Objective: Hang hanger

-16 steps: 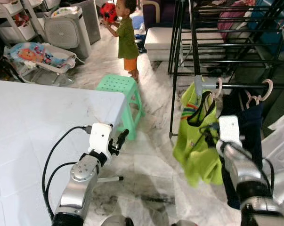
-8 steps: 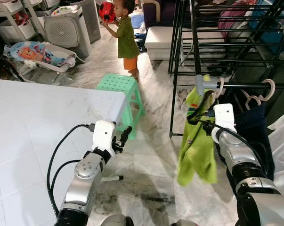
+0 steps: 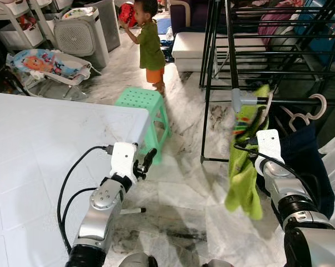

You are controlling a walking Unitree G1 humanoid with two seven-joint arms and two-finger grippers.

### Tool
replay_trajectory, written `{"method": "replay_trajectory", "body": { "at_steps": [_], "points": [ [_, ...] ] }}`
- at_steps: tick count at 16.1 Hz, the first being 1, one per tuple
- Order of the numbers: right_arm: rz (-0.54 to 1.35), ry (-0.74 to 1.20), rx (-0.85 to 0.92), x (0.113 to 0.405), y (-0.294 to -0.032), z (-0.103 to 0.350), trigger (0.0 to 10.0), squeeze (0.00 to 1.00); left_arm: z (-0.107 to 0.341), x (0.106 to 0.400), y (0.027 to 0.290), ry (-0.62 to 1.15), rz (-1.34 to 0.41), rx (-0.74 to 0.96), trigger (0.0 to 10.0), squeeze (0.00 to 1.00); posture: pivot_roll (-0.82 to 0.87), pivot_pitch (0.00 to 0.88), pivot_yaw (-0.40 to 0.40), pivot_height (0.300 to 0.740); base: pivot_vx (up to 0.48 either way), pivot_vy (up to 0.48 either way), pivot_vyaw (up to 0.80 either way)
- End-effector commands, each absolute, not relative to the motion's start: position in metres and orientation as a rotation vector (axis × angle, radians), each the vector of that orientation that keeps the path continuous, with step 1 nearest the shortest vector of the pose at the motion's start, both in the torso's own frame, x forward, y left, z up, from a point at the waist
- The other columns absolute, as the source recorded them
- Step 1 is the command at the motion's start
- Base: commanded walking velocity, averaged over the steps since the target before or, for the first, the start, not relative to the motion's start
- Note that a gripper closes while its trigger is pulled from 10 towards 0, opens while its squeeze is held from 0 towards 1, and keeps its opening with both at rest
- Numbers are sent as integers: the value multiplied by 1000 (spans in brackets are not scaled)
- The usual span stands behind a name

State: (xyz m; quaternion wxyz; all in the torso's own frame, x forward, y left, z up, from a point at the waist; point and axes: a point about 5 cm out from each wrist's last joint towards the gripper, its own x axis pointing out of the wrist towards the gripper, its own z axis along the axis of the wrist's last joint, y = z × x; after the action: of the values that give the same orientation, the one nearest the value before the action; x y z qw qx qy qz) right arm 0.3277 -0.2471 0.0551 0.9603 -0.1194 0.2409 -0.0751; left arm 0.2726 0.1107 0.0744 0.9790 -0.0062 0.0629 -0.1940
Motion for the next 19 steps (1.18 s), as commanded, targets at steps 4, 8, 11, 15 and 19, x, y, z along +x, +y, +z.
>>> {"method": "replay_trajectory", "body": {
  "at_steps": [4, 8, 11, 15, 19],
  "points": [
    [-158, 491, -243, 327, -246, 52, 0, 0, 71, 275, 115, 139, -343, -13, 10000, 0, -70, 0, 81, 740, 0, 0, 0],
    [-133, 432, -242, 327, -241, 54, 0, 0, 69, 275, 114, 144, -343, -9, 10000, 0, -72, 0, 86, 740, 0, 0, 0],
    [-100, 358, -294, 323, -233, 56, 0, 0, 70, 275, 114, 141, -340, 1, 10000, 0, -71, 0, 88, 740, 0, 0, 0],
    [-100, 236, -357, 317, -227, 66, 0, 0, 70, 275, 117, 133, -323, 11, 10000, 0, -71, 0, 88, 740, 0, 0, 0],
    [-171, 67, -347, 297, -226, 86, 9373, 0, 71, 275, 116, 125, -320, 19, 10000, 0, -72, 0, 89, 740, 0, 0, 0]
  ]
}}
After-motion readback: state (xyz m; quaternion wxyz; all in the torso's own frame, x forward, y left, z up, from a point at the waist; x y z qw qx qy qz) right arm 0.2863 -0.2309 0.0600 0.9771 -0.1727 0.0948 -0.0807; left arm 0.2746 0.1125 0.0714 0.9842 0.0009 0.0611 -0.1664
